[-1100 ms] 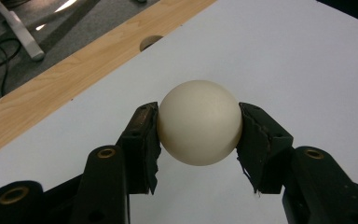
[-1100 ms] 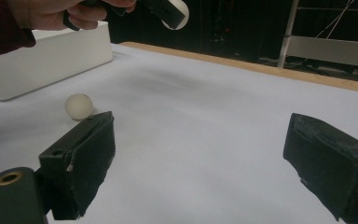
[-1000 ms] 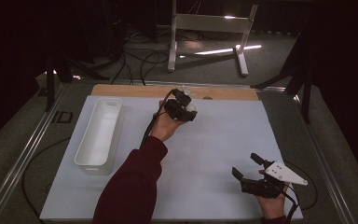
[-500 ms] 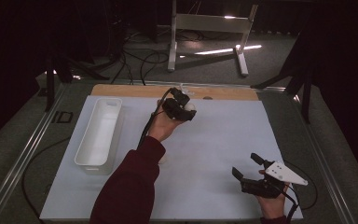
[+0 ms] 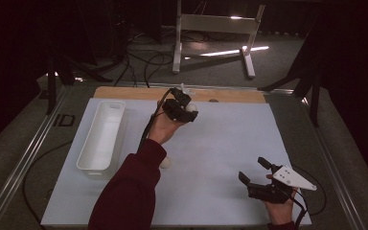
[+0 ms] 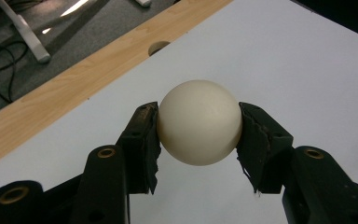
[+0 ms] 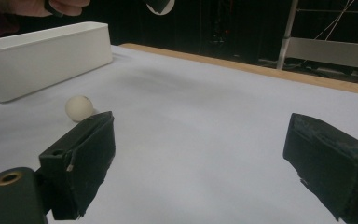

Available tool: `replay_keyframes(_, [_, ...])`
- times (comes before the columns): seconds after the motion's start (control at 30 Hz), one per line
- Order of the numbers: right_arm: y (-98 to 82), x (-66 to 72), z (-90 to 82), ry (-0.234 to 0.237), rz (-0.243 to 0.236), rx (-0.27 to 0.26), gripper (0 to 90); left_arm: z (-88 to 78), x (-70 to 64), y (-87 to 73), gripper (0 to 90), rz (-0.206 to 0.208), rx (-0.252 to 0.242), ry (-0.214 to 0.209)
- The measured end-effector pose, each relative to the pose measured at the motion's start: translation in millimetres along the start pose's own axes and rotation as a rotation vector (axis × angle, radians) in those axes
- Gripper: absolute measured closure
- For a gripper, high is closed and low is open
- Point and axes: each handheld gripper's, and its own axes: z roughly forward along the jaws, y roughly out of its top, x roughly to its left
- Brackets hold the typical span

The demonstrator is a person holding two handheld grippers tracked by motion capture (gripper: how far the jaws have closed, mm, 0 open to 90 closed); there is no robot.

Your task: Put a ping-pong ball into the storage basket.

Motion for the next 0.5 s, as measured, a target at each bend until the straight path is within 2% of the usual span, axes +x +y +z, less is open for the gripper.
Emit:
replay_keyframes(0.17, [0.0, 0.1, 0.0, -0.001, -0.001, 0.0, 8.8, -7.9, -2.2, 6.5, 51.7, 0.019, -0.013, 0.004])
replay_keyframes(0.5, [0.0, 0.9, 0.4, 0.002, 0.0, 0.002, 8.8, -15.3, 4.8, 4.5, 51.7, 0.014, -0.014, 0.001])
